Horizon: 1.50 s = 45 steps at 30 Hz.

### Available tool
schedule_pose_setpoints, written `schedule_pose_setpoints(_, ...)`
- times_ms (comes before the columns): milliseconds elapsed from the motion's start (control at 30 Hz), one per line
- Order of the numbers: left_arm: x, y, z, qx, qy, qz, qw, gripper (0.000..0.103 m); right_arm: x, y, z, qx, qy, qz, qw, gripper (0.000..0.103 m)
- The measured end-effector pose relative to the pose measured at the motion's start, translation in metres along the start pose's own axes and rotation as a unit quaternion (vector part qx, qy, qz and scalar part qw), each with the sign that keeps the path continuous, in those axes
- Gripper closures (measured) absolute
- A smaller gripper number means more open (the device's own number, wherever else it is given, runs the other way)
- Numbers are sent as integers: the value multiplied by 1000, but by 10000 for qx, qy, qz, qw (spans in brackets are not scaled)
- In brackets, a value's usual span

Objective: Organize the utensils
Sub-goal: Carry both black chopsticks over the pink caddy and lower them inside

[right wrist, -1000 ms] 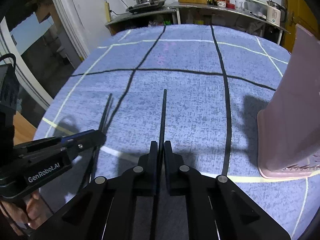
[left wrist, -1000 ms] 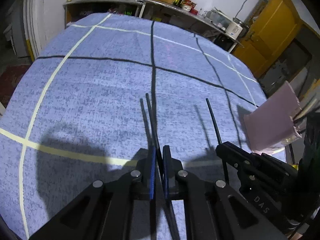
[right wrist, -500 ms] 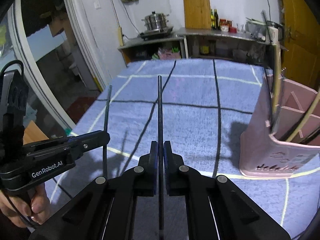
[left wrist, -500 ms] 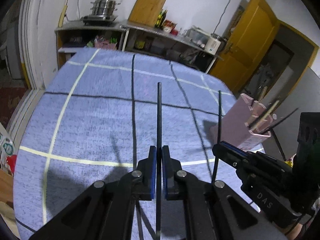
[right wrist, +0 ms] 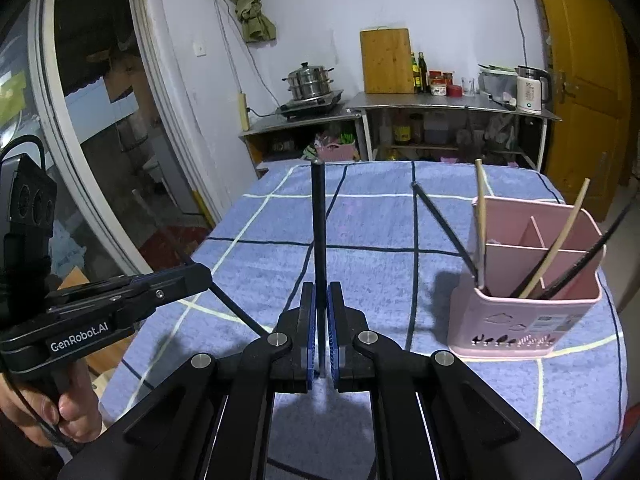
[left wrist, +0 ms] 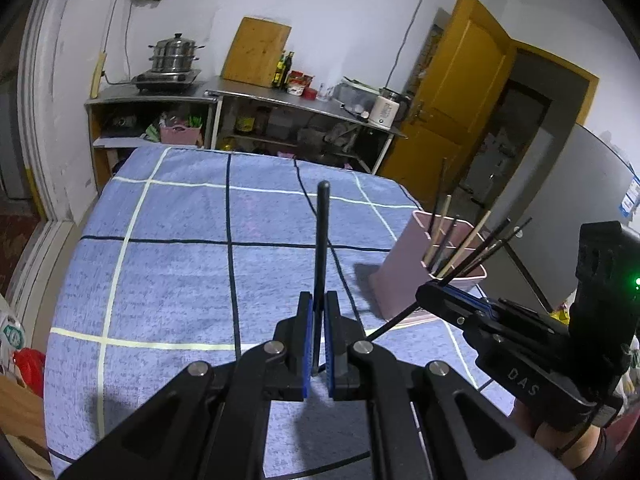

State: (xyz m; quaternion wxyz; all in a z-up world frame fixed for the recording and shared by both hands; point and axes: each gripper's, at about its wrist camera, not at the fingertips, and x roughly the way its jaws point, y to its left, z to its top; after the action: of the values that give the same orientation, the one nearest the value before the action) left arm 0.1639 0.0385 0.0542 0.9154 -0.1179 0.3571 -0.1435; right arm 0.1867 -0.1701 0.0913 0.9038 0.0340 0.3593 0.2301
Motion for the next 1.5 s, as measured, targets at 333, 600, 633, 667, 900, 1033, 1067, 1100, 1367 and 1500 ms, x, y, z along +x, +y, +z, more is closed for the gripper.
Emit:
schedule_pose_setpoints(333,-10,-17,2,189,-45,-143,9997,97,-24,-7,-3,7,-175,-109,9998,97)
schedule_pose_setpoints(600,-18,-39,8,312,-108,-394,9987,98,-53,-25,-1,114,-420,-345,9985,97)
schedule_pose_setpoints(633,-19,-43,11,332,-120,-454,9983,98,-57,-27,0,128,-447,-366,9982,97)
schedule_pose_setpoints(667,-19,-47,12,356,-134,-495,9981,97,-62,-30,0,153,-492,-402,9979,97)
schedule_pose_setpoints(900,-13,-78,26,550,-161,-818,9950,97,-90,-55,6,328,-770,-671,9942,97)
schedule_pose_setpoints(1033,-4,-99,35,694,-151,-972,9927,97,-100,-71,13,447,-888,-795,9919,97)
schedule_pose_setpoints(1067,-3,-103,37,731,-159,-993,9922,97,-102,-74,15,461,-926,-824,9912,97)
schedule_pose_setpoints(1100,-1,-108,40,778,-166,-1026,9915,97,-104,-77,18,476,-960,-854,9906,97)
schedule_pose_setpoints(1367,10,-132,69,901,-337,-1191,9882,97,-115,-95,39,525,-1233,-1044,9855,97)
schedule_pose_setpoints(1500,17,-139,85,933,-450,-1205,9873,98,-115,-102,51,546,-1350,-1101,9832,97)
